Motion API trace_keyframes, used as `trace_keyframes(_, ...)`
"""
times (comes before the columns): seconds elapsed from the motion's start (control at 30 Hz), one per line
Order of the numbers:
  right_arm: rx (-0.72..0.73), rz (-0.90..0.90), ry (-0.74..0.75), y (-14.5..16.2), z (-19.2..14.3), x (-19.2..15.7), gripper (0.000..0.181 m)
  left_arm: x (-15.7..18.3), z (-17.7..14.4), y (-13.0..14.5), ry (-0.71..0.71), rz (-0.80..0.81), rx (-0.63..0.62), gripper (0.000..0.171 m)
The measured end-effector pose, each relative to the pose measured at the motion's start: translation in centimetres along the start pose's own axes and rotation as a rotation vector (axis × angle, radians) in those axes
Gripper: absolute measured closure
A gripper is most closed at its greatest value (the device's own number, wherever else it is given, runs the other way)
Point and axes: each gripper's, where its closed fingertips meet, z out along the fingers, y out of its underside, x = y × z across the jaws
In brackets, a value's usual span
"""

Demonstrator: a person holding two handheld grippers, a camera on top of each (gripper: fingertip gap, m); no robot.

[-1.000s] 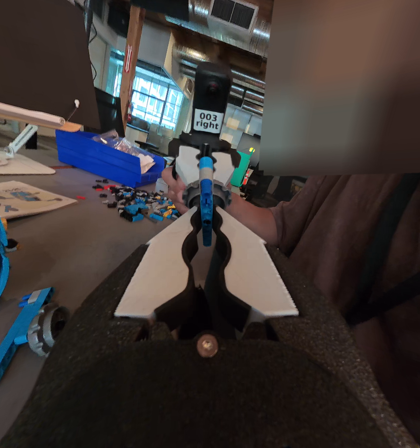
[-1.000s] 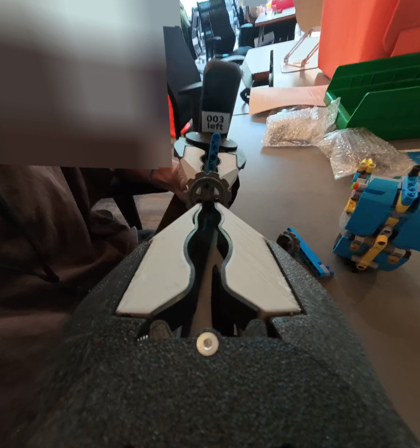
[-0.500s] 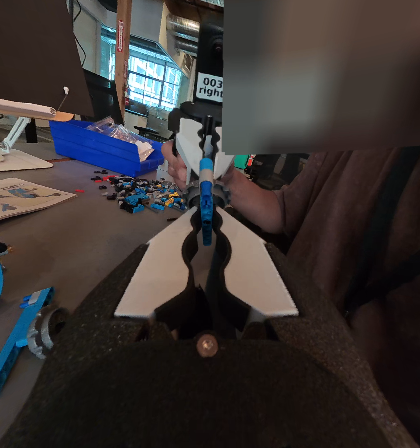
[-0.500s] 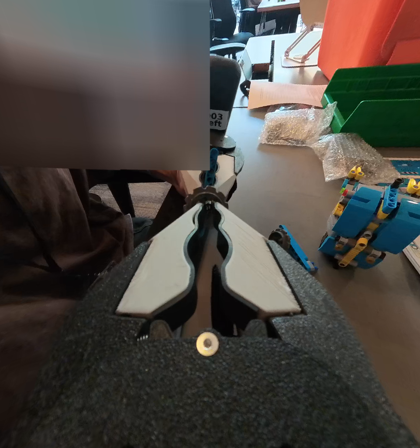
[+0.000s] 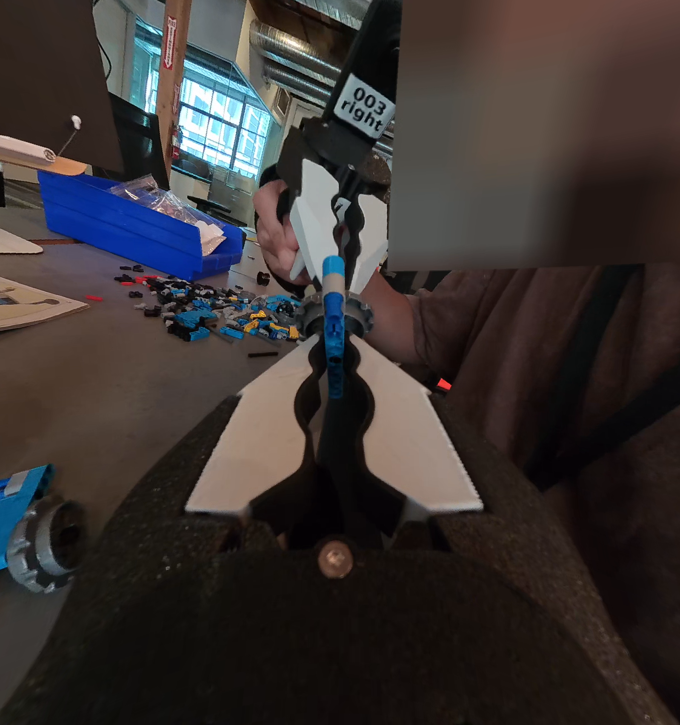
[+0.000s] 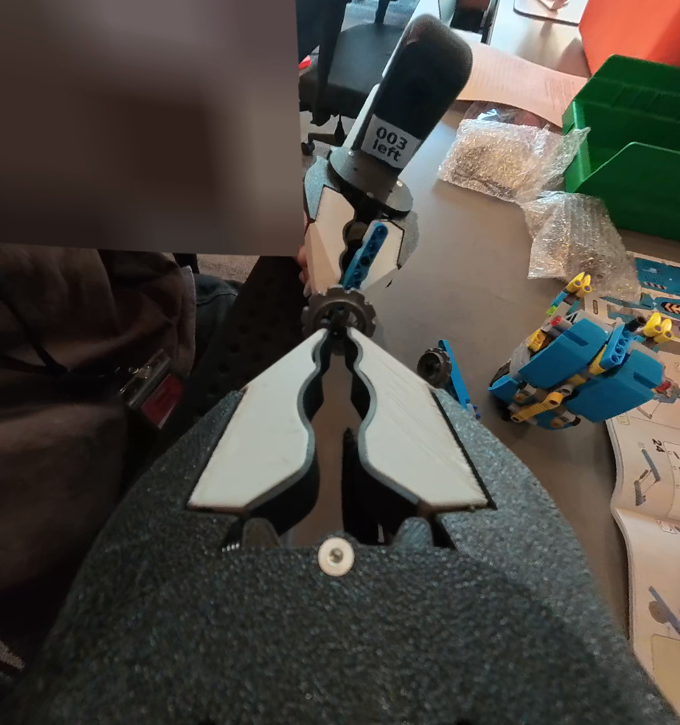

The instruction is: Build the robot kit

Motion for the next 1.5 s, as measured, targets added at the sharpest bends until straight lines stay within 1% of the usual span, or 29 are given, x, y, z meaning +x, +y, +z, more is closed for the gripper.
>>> trace_keyframes(0.4,-0.02,-0.066,0.023,-0.02,0.07,0.18,0.175,-0.08,-0.01,0.01,0.015,-0.026,-0.001,0.166)
trace_keyframes(0.6,0.038,-0.008,-0.011,-0.06,0.09,0.38,0.175,-0.09,-0.04,-0.04,0.008,-0.018,0.002,0.166)
trace_keyframes(0.73,0.046,-0.018,-0.011,0.08,0.08,0.41,0.175,-0.06,-0.05,-0.08,0.02,-0.032,0.004,0.166)
trace_keyframes(0.9,0.066,-0.025,-0.048,-0.22,0.14,0.26,0.175,0.11,-0.16,-0.19,0.034,-0.039,0.013,0.166)
trace_keyframes(1.03,0.066,-0.055,-0.038,-0.36,0.08,0.25,0.175,0.11,-0.07,-0.17,0.049,-0.059,0.01,0.166)
trace_keyframes(1.2,0.063,-0.137,-0.034,-0.18,0.05,-0.14,0.175,0.36,0.1,0.09,0.087,-0.094,-0.005,0.166)
trace_keyframes(1.43,0.025,-0.391,-0.011,0.03,0.14,-0.33,0.175,0.35,0.13,0.29,0.162,-0.215,-0.021,0.167)
trace_keyframes(1.5,0.001,-0.495,-0.002,0.14,0.17,-0.22,0.175,0.22,0.1,0.3,0.168,-0.237,-0.023,0.167)
